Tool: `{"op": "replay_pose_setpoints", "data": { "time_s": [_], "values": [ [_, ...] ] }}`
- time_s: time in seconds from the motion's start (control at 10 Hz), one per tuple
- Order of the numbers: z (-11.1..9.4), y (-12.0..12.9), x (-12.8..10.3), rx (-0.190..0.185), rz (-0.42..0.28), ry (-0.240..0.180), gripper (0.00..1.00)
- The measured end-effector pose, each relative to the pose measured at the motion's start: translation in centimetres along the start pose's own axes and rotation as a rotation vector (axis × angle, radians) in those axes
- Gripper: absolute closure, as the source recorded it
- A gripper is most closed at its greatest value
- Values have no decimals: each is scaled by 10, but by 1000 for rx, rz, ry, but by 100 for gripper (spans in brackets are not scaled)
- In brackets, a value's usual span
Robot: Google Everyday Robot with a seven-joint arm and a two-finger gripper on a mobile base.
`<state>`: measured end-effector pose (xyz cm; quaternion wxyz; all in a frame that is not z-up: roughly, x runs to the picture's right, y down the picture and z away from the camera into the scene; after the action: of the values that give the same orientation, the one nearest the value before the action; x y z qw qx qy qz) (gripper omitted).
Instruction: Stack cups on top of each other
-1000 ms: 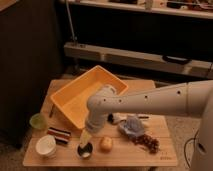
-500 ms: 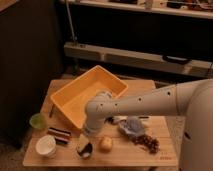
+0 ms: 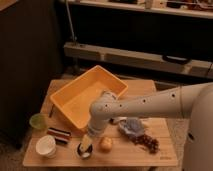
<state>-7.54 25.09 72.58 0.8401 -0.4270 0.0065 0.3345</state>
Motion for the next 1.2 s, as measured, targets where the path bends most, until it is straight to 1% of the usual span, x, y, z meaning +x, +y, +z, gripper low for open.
{"op": "replay_pose_setpoints", "data": {
  "time_s": [0.1, 0.3, 0.4, 0.6, 0.8, 0.9, 1.0, 1.1, 1.2],
  "values": [
    [2, 0, -1, 1, -8, 4, 22],
    [11, -3, -5, 0, -22, 19, 42],
    [14, -4, -5, -1, -22, 24, 50],
    [15, -6, -6, -9, -33, 27, 72],
    [6, -7, -2, -42, -41, 11, 90],
    [-9, -9, 1, -83, -46, -29, 98],
    [-27, -11, 7, -100, -47, -48, 100],
    [-46, -11, 9, -104, -50, -63, 100],
    [-75, -13, 10, -100, -51, -76, 100]
  ]
}}
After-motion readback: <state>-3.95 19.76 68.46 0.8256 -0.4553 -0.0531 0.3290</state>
